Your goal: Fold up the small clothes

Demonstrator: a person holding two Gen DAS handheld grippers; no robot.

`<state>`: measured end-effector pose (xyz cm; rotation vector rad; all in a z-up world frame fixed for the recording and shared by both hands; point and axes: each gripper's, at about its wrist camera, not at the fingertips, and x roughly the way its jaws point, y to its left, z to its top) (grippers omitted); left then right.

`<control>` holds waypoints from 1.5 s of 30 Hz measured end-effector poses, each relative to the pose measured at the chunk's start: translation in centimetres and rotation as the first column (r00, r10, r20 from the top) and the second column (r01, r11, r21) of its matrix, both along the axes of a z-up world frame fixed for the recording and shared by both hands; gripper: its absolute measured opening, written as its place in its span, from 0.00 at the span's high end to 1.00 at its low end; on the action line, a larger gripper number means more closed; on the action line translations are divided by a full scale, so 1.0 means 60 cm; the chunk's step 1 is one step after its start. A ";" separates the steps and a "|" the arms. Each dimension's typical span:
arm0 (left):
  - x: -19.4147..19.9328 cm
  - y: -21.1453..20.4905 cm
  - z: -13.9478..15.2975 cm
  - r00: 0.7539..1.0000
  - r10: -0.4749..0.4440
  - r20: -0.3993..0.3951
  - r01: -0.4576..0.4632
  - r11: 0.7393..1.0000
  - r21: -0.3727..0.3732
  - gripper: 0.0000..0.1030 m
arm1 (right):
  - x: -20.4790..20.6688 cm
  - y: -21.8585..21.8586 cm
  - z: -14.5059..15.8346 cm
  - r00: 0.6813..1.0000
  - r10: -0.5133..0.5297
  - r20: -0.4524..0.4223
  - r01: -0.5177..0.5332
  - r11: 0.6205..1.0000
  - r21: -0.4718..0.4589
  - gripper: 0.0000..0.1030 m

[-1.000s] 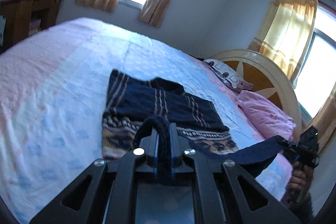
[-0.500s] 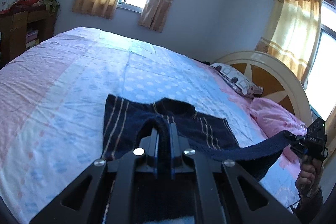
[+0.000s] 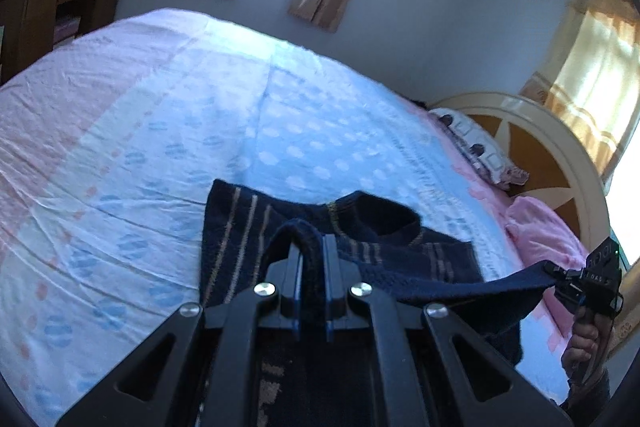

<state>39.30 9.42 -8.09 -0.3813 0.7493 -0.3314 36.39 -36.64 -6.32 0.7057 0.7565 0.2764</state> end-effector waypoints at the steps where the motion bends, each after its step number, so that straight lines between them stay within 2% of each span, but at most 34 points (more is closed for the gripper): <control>1: 0.010 0.000 -0.008 1.000 0.003 -0.014 -0.003 1.000 0.005 0.92 | 0.013 -0.002 -0.008 1.000 -0.004 -0.018 0.004 1.000 0.009 0.94; 6: 0.062 0.002 -0.052 0.996 0.034 -0.083 -0.035 0.999 -0.001 0.91 | 0.104 -0.019 -0.062 0.991 -0.034 -0.130 0.041 0.998 0.052 0.94; 9: 0.088 0.004 -0.068 0.992 0.063 -0.109 -0.064 0.998 -0.006 0.86 | 0.158 -0.031 -0.095 0.982 -0.059 -0.179 0.069 0.996 0.050 0.94; 11: 0.099 0.008 -0.071 0.987 0.127 -0.097 -0.124 0.992 0.034 0.86 | 0.184 -0.039 -0.116 0.976 -0.073 -0.205 0.087 0.994 0.062 0.92; 12: 0.101 0.012 -0.072 0.985 0.143 -0.100 -0.140 0.989 0.038 0.80 | 0.196 -0.043 -0.127 0.972 -0.085 -0.221 0.103 0.992 0.068 0.92; 13: 0.103 0.017 -0.075 0.982 0.151 -0.112 -0.148 0.989 0.029 0.67 | 0.206 -0.049 -0.140 0.965 -0.107 -0.238 0.127 0.989 0.071 0.85; 14: 0.103 0.027 -0.076 0.979 0.158 -0.132 -0.158 0.987 0.009 0.60 | 0.208 -0.053 -0.142 0.963 -0.134 -0.233 0.149 0.988 0.048 0.68; 15: 0.097 0.033 -0.075 0.977 0.169 -0.128 -0.170 0.985 0.003 0.50 | 0.208 -0.056 -0.140 0.964 -0.156 -0.216 0.163 0.987 0.014 0.58; 16: 0.089 0.036 -0.073 0.978 0.178 -0.109 -0.179 0.984 0.001 0.48 | 0.204 -0.057 -0.138 0.966 -0.165 -0.197 0.167 0.986 -0.007 0.51; 18: 0.068 0.033 -0.067 0.982 0.175 -0.064 -0.172 0.984 0.056 0.48 | 0.194 -0.055 -0.133 0.973 -0.158 -0.169 0.151 0.987 -0.053 0.51; 22: 0.057 0.011 -0.069 0.988 0.144 -0.055 -0.135 0.980 0.145 0.48 | 0.173 -0.032 -0.123 0.985 -0.111 -0.134 0.084 0.977 -0.197 0.51; 23: 0.059 -0.004 -0.067 0.991 0.122 -0.049 -0.111 0.975 0.191 0.48 | 0.170 -0.022 -0.122 0.988 -0.088 -0.127 0.056 0.970 -0.235 0.51; 26: 0.068 -0.041 -0.060 0.996 0.089 -0.017 -0.079 0.947 0.310 0.48 | 0.174 0.013 -0.114 0.993 -0.041 -0.111 -0.002 0.929 -0.370 0.51; 27: 0.071 -0.048 -0.060 0.997 0.078 -0.013 -0.070 0.945 0.320 0.48 | 0.178 0.026 -0.109 0.994 -0.034 -0.103 -0.012 0.909 -0.416 0.51; 29: 0.078 -0.061 -0.065 0.997 0.076 -0.019 -0.065 0.934 0.351 0.47 | 0.186 0.040 -0.105 0.996 -0.006 -0.091 -0.037 0.890 -0.455 0.51; 31: 0.081 -0.064 -0.074 0.995 0.098 -0.013 -0.085 0.921 0.380 0.38 | 0.197 0.062 -0.102 0.995 0.050 -0.086 -0.085 0.878 -0.471 0.51; 32: 0.083 -0.065 -0.083 0.994 0.111 -0.010 -0.098 0.911 0.400 0.37 | 0.202 0.078 -0.102 0.992 0.087 -0.093 -0.121 0.866 -0.486 0.51; 34: 0.086 -0.060 -0.106 0.989 0.140 -0.036 -0.111 0.897 0.428 0.37 | 0.215 0.114 -0.116 0.974 0.169 -0.151 -0.224 0.826 -0.517 0.51; 35: 0.089 -0.054 -0.116 0.987 0.149 -0.058 -0.112 0.904 0.413 0.37 | 0.217 0.132 -0.126 0.965 0.191 -0.180 -0.259 0.809 -0.527 0.53; 36: 0.092 -0.045 -0.119 0.984 0.162 -0.074 -0.120 0.912 0.392 0.36 | 0.218 0.146 -0.137 0.959 0.199 -0.201 -0.279 0.785 -0.553 0.60; 37: 0.092 -0.039 -0.116 0.983 0.171 -0.072 -0.132 0.917 0.377 0.36 | 0.221 0.163 -0.151 0.954 0.191 -0.230 -0.293 0.742 -0.603 0.79; 38: 0.092 -0.032 -0.112 0.980 0.189 -0.059 -0.155 0.920 0.361 0.36 | 0.222 0.173 -0.161 0.953 0.189 -0.238 -0.300 0.714 -0.633 0.84; 40: 0.093 -0.029 -0.112 0.978 0.198 -0.060 -0.164 0.919 0.358 0.36 | 0.226 0.179 -0.163 0.960 0.183 -0.212 -0.279 0.694 -0.664 0.94; 43: 0.096 -0.021 -0.115 0.972 0.225 -0.073 -0.188 0.921 0.342 0.36 | 0.262 0.167 -0.166 0.971 0.100 -0.216 -0.221 0.712 -0.666 0.96; 45: 0.088 -0.010 -0.117 0.968 0.241 -0.064 -0.211 0.928 0.308 0.33 | 0.273 0.168 -0.162 0.975 0.071 -0.211 -0.198 0.706 -0.680 0.96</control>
